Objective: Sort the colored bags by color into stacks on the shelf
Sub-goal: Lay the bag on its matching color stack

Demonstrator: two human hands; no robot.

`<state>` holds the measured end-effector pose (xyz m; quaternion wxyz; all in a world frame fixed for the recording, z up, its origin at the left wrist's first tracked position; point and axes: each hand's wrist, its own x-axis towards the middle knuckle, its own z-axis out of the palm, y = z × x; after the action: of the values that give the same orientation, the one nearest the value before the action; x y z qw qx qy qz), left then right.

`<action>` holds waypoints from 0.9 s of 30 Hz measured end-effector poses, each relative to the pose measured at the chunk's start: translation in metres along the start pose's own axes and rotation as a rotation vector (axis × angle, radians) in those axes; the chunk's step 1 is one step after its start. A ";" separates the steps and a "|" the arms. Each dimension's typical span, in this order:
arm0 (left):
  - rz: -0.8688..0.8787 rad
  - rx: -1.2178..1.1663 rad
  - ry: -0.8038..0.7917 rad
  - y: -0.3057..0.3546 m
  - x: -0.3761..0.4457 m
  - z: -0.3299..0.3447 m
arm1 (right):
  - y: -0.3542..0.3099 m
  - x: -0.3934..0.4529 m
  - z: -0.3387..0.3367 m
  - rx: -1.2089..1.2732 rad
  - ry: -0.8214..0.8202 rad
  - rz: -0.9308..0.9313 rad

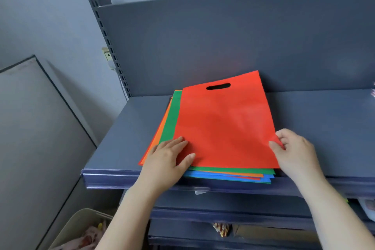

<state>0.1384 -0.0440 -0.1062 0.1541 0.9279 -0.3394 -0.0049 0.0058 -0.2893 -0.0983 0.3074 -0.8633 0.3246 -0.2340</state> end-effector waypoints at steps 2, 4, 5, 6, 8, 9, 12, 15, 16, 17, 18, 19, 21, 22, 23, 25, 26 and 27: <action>-0.070 -0.006 0.036 -0.005 0.006 0.000 | 0.006 0.004 -0.004 0.031 0.085 0.008; -0.158 0.000 0.060 -0.011 0.011 0.000 | 0.014 0.007 -0.008 0.070 0.154 0.000; -0.202 -0.012 0.069 -0.015 0.012 -0.001 | 0.019 0.009 -0.010 0.102 0.176 -0.002; -0.244 -0.028 0.079 -0.019 0.014 -0.002 | 0.024 0.011 -0.011 0.143 0.187 0.002; -0.322 -0.042 0.099 -0.026 0.017 -0.006 | 0.035 0.014 -0.013 0.237 0.181 0.022; -0.359 -0.046 0.110 -0.029 0.018 -0.008 | 0.039 0.015 -0.014 0.276 0.167 0.038; -0.437 -0.129 0.164 -0.037 0.019 -0.014 | 0.048 0.017 -0.014 0.339 0.111 0.076; -0.469 -0.183 0.222 -0.035 0.017 -0.018 | 0.048 0.016 -0.014 0.371 0.095 0.086; -0.474 -0.173 0.249 -0.034 0.016 -0.019 | 0.047 0.015 -0.015 0.385 0.097 0.090; -0.484 -0.169 0.272 -0.032 0.014 -0.020 | 0.045 0.014 -0.015 0.405 0.098 0.095; -0.497 -0.176 0.293 -0.029 0.012 -0.022 | 0.043 0.012 -0.016 0.429 0.094 0.102; -0.511 -0.187 0.312 -0.027 0.009 -0.023 | 0.042 0.010 -0.016 0.461 0.086 0.107; -0.533 -0.182 0.361 -0.022 0.001 -0.026 | 0.039 0.006 -0.016 0.539 0.059 0.117; -0.542 -0.159 0.387 -0.020 -0.004 -0.029 | 0.038 0.004 -0.016 0.581 0.041 0.125; -0.549 -0.137 0.416 -0.018 -0.010 -0.031 | 0.037 0.001 -0.017 0.623 0.023 0.136; -0.552 -0.135 0.495 -0.014 -0.024 -0.037 | 0.034 -0.004 -0.019 0.726 -0.013 0.151; -0.551 -0.159 0.543 -0.011 -0.032 -0.040 | 0.031 -0.008 -0.020 0.775 -0.038 0.152; -0.549 -0.197 0.592 -0.009 -0.041 -0.042 | 0.028 -0.012 -0.022 0.818 -0.065 0.155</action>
<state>0.1173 0.0004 -0.0725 0.3261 0.9261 -0.0180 0.1888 -0.0273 -0.3059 -0.1046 0.6518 -0.6500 0.2592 -0.2924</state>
